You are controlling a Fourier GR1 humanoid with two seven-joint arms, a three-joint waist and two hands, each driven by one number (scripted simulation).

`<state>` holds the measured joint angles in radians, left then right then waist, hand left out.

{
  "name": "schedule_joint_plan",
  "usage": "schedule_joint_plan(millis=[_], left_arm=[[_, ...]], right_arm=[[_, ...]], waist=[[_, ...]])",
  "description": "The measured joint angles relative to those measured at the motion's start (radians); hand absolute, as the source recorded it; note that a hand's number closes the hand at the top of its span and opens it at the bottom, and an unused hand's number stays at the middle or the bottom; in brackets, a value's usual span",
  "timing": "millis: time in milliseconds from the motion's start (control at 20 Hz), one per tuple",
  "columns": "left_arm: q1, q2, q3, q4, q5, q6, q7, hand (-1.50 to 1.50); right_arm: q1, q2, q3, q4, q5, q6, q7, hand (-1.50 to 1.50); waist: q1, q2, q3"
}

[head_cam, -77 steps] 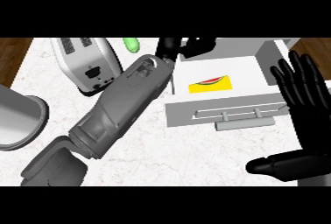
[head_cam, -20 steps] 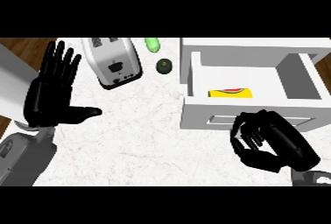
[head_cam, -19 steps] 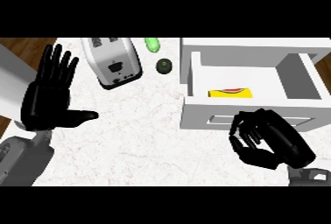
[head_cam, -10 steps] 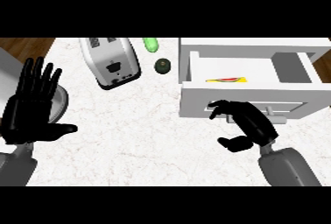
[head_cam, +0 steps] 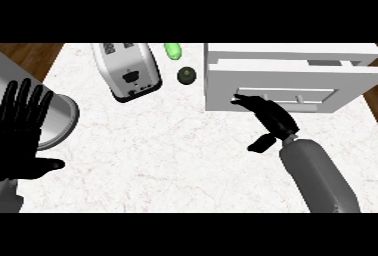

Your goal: Pick up the cup, place it into the drawer and close the drawer

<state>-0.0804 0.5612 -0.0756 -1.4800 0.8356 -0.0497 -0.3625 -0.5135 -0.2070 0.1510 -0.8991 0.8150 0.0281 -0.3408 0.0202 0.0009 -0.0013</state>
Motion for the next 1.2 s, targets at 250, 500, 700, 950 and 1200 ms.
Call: schedule_joint_plan(millis=[250,500,700,950,1200], left_arm=[[0.008,-0.018,0.029,0.031,-0.023,-0.052,-0.012,-1.50],[0.004,-0.036,0.040,0.046,-0.037,-0.080,-0.021,-1.50],[-0.007,-0.044,0.040,0.053,-0.044,-0.092,-0.016,-1.50],[-0.028,-0.050,0.037,0.069,-0.055,-0.102,-0.010,-1.50],[-0.055,-0.062,0.028,0.072,-0.073,-0.089,-0.004,-1.50]], right_arm=[[-0.155,0.006,-0.071,0.230,-0.014,-0.009,-0.077,-1.50],[-0.267,-0.026,-0.128,0.410,-0.031,-0.008,-0.202,-1.50],[-0.344,-0.060,-0.155,0.513,-0.035,0.023,-0.263,-1.50],[-0.403,-0.085,-0.175,0.601,-0.039,0.065,-0.308,-1.50],[-0.417,-0.097,-0.190,0.653,-0.048,0.097,-0.359,-1.50]], waist=[[0.001,0.001,0.000],[0.011,-0.005,-0.005],[0.028,-0.002,-0.004],[0.041,0.003,-0.003],[0.050,0.005,-0.001]])
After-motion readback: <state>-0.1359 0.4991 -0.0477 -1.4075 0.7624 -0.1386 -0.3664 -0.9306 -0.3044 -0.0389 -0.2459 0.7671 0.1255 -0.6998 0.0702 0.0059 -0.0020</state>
